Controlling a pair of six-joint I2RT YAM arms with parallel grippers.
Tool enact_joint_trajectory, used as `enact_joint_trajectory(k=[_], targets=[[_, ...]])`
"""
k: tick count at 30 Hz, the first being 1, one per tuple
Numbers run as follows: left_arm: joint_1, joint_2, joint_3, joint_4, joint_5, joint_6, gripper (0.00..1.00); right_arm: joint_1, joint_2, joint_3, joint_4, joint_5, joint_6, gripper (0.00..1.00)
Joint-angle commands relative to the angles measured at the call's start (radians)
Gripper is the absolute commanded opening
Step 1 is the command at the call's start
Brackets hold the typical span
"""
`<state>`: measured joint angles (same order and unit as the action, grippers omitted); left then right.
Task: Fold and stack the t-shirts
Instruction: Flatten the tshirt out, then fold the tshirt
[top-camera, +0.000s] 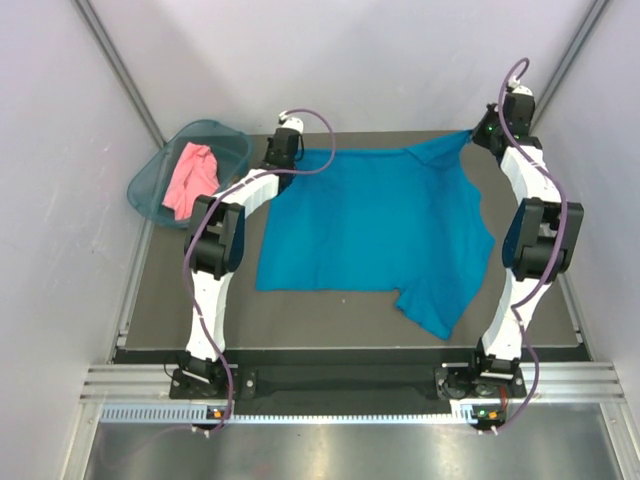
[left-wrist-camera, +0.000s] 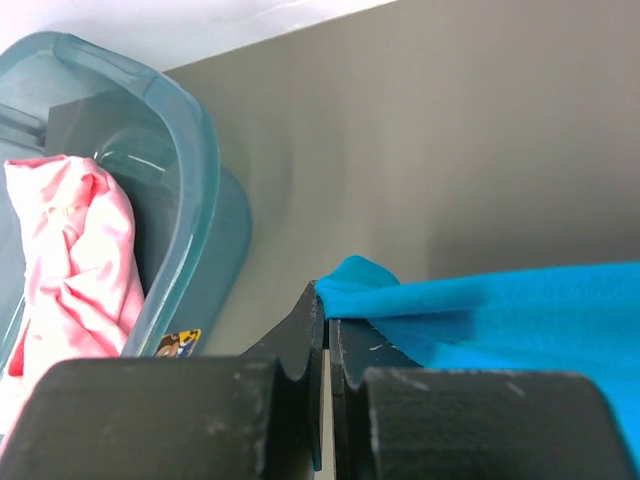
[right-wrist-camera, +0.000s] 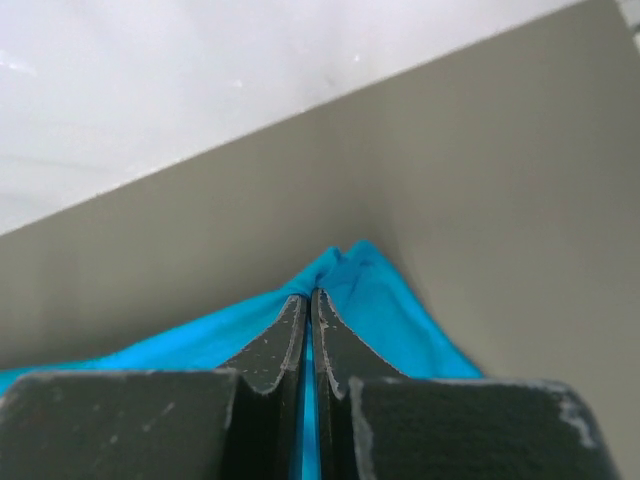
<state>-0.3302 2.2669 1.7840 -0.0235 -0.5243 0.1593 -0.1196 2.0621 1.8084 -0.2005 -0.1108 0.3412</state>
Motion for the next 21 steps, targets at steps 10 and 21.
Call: enact_joint_trajectory(k=[10, 21], targets=[[0.003, -0.040, 0.046, -0.157, -0.074, -0.026, 0.00, 0.021, -0.284, -0.185, -0.178, 0.046, 0.068, 0.00], [0.000, -0.150, -0.058, -0.265, -0.048, -0.052, 0.00, 0.021, -0.453, -0.401, -0.257, 0.033, 0.073, 0.00]])
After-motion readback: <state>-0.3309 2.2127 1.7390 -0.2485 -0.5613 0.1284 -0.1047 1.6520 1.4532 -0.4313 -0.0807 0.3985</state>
